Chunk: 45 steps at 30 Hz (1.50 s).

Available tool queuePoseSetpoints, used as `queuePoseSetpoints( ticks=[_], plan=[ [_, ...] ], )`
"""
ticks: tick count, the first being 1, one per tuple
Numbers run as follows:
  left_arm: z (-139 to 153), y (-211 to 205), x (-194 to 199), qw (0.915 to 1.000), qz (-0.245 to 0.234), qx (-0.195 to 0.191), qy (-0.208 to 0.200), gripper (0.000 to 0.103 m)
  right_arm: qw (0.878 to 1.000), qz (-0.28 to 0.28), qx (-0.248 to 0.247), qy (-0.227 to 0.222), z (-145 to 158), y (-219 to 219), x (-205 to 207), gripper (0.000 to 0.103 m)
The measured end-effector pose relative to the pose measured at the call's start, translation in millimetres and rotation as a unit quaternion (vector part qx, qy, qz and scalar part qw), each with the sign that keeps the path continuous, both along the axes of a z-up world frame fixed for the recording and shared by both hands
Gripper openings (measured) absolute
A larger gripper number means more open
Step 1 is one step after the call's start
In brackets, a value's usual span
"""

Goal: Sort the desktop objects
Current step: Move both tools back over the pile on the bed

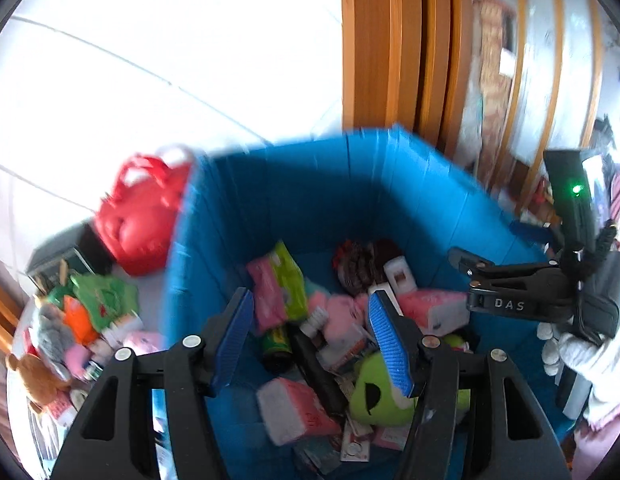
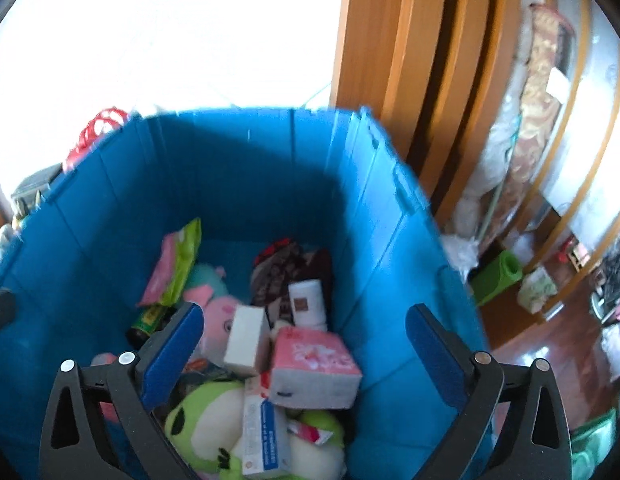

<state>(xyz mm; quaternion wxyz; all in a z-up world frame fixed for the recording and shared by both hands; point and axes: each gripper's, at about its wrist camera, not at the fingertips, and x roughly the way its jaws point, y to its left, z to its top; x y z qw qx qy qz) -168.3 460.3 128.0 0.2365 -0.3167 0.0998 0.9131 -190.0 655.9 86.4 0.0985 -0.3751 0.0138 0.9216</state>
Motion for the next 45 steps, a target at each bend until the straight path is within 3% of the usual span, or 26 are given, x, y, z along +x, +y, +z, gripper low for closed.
queuePoseSetpoints(
  ticks=[2,5,9,11,14,17,20,24,28,32,37,45],
  plan=[
    [15,-21,16,0.9993,0.002,0.021,0.031,0.060,1.000,0.006,-0.011,0.028,20,-10,14,0.103],
    [29,-63,34,0.9955,0.012,0.069,0.064,0.077,0.995,0.025,-0.007,0.095,53,-39,45,0.103],
    [31,-124,49,0.9861,0.048,0.120,0.104,0.079,0.976,0.042,0.004,0.215,80,-91,96,0.103],
    [26,-153,51,0.9816,0.071,0.137,0.113,0.079,0.963,0.050,-0.017,0.264,84,-115,115,0.103],
    [16,-203,50,0.9798,0.108,0.130,0.107,0.079,0.952,0.101,-0.062,0.281,85,-148,123,0.103],
    [8,-250,49,0.9772,0.148,0.104,0.111,0.079,0.944,0.137,-0.067,0.292,85,-191,126,0.103],
    [-5,-308,47,0.9635,0.230,0.081,0.111,0.079,0.935,0.164,-0.079,0.305,81,-229,126,0.103],
    [-30,-371,39,0.9564,0.273,0.076,0.072,0.079,0.931,0.186,-0.106,0.297,69,-275,115,0.103],
    [-57,-412,38,0.9538,0.289,0.068,0.045,0.079,0.937,0.193,-0.097,0.275,50,-319,99,0.103],
    [-94,-433,34,0.9566,0.285,0.063,-0.004,0.079,0.942,0.218,-0.102,0.233,18,-363,88,0.103],
    [-141,-457,29,0.9524,0.294,0.069,-0.041,0.079,0.949,0.241,-0.111,0.171,-29,-406,81,0.103],
    [-212,-459,10,0.9513,0.285,0.055,-0.104,0.079,0.971,0.203,-0.112,0.058,-122,-425,50,0.103]
  ],
)
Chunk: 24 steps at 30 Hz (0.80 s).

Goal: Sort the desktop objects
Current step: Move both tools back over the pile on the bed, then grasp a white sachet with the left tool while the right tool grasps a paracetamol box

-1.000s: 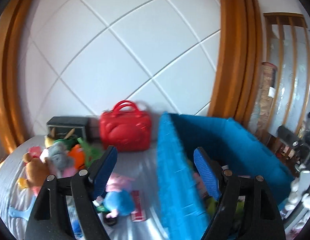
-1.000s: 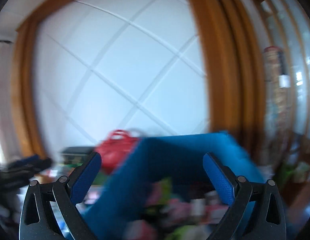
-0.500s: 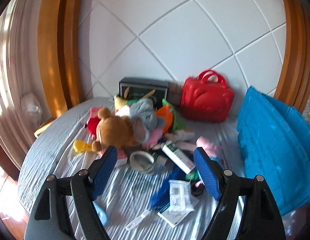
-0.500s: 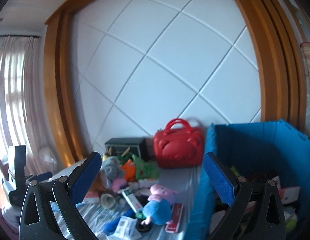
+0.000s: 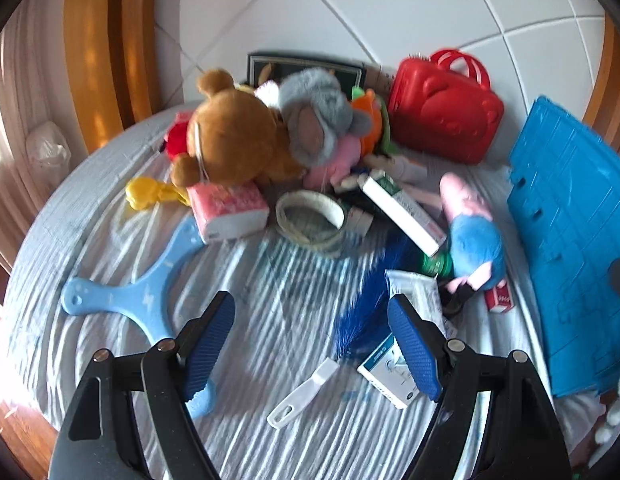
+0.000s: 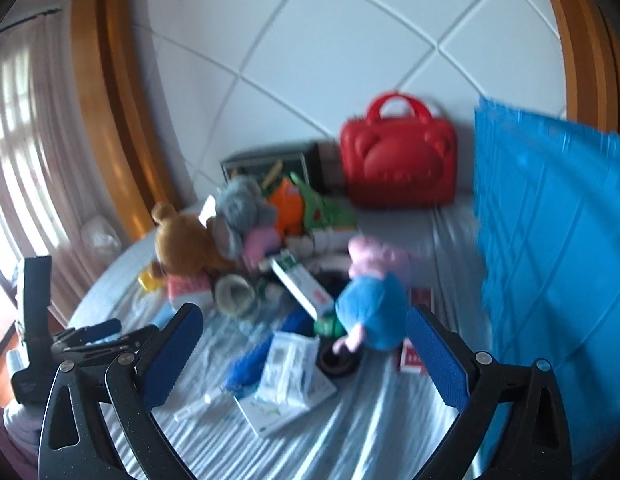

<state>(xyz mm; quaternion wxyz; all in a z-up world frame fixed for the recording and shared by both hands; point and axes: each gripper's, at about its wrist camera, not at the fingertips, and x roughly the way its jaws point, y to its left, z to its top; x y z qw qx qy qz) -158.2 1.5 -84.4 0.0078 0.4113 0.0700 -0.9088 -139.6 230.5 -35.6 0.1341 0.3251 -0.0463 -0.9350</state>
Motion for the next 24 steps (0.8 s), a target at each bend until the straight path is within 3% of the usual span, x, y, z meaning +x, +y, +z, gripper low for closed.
queuePoseSetpoints(
  ticks=[4,11,15,16,17,19,24],
  plan=[
    [-35,24,-18,0.9989,-0.038,0.001,-0.027,0.079,0.998,-0.038,0.003,-0.048,-41,4,1,0.103],
    [-70,90,-55,0.9901,-0.132,0.019,-0.045,0.079,0.991,-0.093,0.010,-0.097,-69,22,11,0.103],
    [-98,118,-74,0.9823,-0.169,0.013,-0.078,0.079,0.987,-0.117,0.010,-0.105,-76,31,18,0.103],
    [-107,121,-77,0.9799,-0.176,0.010,-0.093,0.069,0.987,-0.119,0.011,-0.108,-78,31,18,0.103],
    [-112,120,-78,0.9784,-0.181,0.014,-0.098,0.057,0.986,-0.122,0.015,-0.110,-79,31,19,0.103],
    [-108,107,-72,0.9782,-0.185,0.037,-0.087,0.052,0.985,-0.125,0.018,-0.116,-83,29,20,0.103],
    [-81,57,-44,0.9870,-0.151,0.023,-0.051,0.051,0.982,-0.111,0.021,-0.148,-100,10,5,0.103]
  ],
)
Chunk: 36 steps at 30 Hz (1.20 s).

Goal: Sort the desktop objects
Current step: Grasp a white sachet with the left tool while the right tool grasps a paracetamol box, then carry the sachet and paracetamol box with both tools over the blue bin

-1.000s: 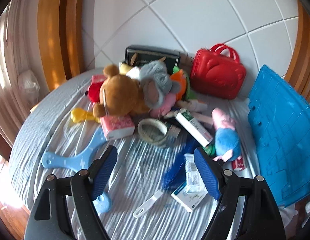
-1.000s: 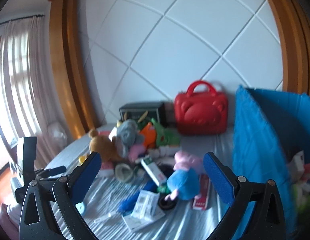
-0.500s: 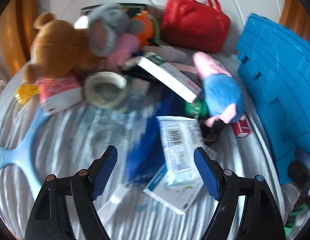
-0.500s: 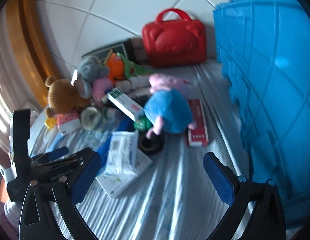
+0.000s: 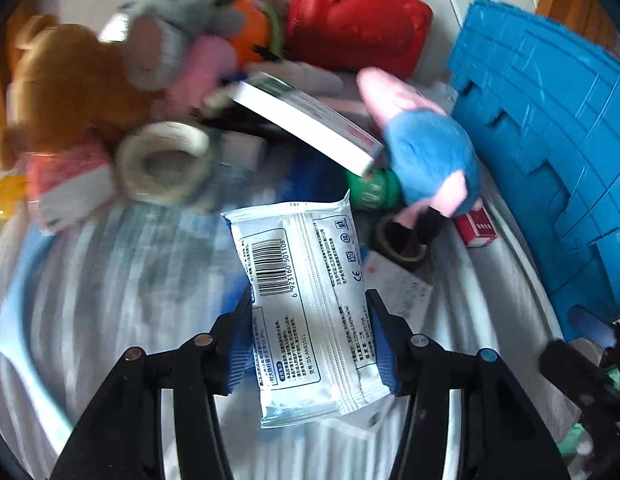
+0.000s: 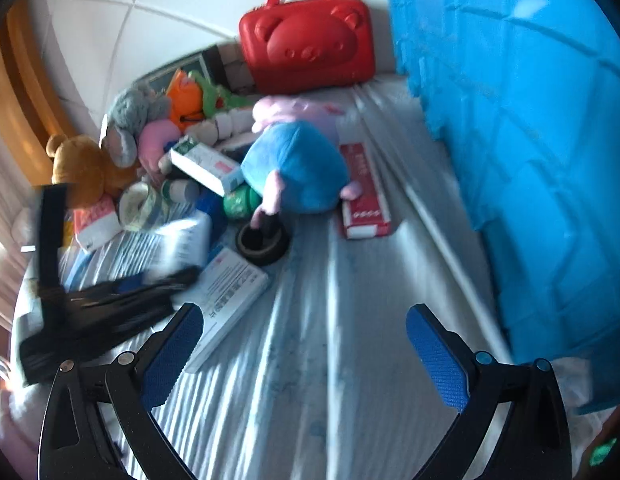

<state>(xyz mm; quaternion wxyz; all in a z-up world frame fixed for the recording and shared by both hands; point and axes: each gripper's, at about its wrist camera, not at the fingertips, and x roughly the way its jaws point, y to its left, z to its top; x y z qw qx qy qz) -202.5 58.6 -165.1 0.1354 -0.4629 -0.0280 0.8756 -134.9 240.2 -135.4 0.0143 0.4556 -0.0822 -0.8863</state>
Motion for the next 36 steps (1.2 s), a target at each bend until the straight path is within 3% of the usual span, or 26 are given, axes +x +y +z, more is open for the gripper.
queuePoseSetpoints(
  ticks=[6,11,19,23,28,33,36],
  plan=[
    [0,-67,20,0.9977,0.059,-0.032,-0.005,0.051,0.998,0.037,-0.014,-0.052,-35,-54,-26,0.103],
    [-13,-106,28,0.9958,0.085,-0.032,-0.014,0.051,0.997,0.016,0.007,-0.073,-54,-85,-51,0.103],
    [-15,-117,31,0.9969,0.075,-0.023,-0.010,0.051,0.995,-0.006,0.029,-0.094,-74,-100,-66,0.099],
    [-12,-111,29,0.9977,0.064,-0.020,-0.003,0.051,0.994,0.007,0.051,-0.098,-67,-95,-55,0.084],
    [3,-100,31,0.9983,0.055,-0.012,0.013,0.051,0.993,0.030,0.060,-0.093,-51,-81,-32,0.079],
    [34,-83,36,0.9980,0.045,-0.007,0.045,0.051,0.996,0.054,0.062,-0.037,-4,-73,-11,0.078],
    [63,-71,40,0.9964,0.040,-0.002,0.075,0.051,0.996,0.064,0.062,0.014,42,-70,-9,0.078]
  ],
)
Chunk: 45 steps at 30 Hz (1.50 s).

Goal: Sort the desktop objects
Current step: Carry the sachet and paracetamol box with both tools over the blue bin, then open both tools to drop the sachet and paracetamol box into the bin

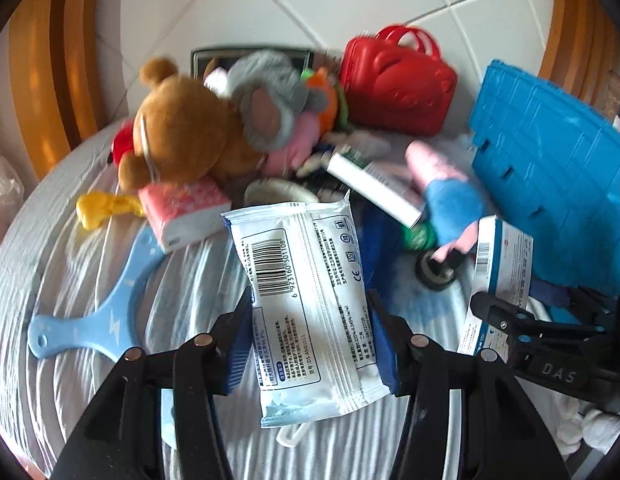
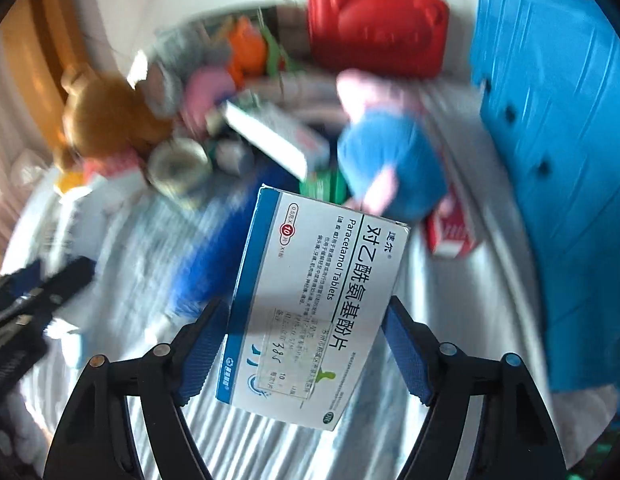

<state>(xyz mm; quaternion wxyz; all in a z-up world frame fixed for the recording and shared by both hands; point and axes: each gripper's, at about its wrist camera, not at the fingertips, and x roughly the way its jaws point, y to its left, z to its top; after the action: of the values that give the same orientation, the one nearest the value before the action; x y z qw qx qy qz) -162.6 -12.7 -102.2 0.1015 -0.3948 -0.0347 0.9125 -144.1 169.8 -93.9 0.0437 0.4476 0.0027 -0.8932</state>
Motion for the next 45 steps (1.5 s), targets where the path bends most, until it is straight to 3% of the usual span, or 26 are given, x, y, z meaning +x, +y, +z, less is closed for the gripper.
queuePoseSetpoints(
  ticks=[5,11,16,20,26,31,36,39,42,45],
  plan=[
    [59,27,9,0.9977,-0.017,0.000,0.065,0.051,0.995,0.004,-0.005,0.095,76,18,14,0.078],
    [121,79,16,0.9905,-0.046,0.000,0.129,0.051,0.981,-0.021,0.006,0.190,158,69,39,0.078],
    [165,139,22,0.9828,-0.081,0.009,0.166,0.051,0.967,-0.057,0.019,0.249,209,125,62,0.078],
    [198,198,27,0.9746,-0.117,0.014,0.190,0.051,0.961,-0.080,0.036,0.261,234,173,69,0.078],
    [226,294,33,0.9672,-0.167,0.001,0.192,0.051,0.964,-0.110,0.088,0.226,249,259,73,0.078],
    [239,375,31,0.9639,-0.231,-0.006,0.133,0.051,0.972,-0.114,0.131,0.155,233,322,60,0.078],
    [218,446,11,0.9606,-0.271,-0.056,0.029,0.051,0.985,-0.095,0.133,0.057,198,379,42,0.078],
    [196,468,-6,0.9575,-0.272,-0.092,-0.027,0.051,0.988,-0.075,0.132,0.004,181,399,26,0.078],
    [178,483,-10,0.9535,-0.266,-0.132,-0.052,0.051,0.989,-0.060,0.128,-0.032,166,416,16,0.078],
    [174,489,-10,0.9530,-0.262,-0.142,-0.058,0.051,0.989,-0.051,0.131,-0.046,161,425,17,0.078]
  ],
)
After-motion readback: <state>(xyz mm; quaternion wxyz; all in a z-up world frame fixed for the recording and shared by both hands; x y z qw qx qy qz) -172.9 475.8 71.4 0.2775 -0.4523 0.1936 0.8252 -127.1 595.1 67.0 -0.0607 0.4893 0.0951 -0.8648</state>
